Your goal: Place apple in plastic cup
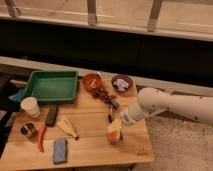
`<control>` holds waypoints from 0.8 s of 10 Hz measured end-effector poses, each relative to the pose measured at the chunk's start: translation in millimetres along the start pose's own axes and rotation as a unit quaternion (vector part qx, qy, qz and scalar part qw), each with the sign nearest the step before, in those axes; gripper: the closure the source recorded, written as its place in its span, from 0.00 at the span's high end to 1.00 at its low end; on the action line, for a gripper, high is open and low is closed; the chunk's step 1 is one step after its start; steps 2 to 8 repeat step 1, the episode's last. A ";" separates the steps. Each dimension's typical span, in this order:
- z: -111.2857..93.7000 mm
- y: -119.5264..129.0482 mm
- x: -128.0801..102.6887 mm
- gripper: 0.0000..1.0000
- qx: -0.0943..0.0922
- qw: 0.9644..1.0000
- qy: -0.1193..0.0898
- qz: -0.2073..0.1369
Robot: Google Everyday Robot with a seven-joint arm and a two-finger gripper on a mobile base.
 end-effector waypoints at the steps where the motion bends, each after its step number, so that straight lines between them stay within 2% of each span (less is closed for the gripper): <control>1: 0.0 0.0 0.0 0.62 0.000 1.000 0.000 0.000; 8: 0.0 0.0 0.0 0.62 0.000 1.000 0.000 0.000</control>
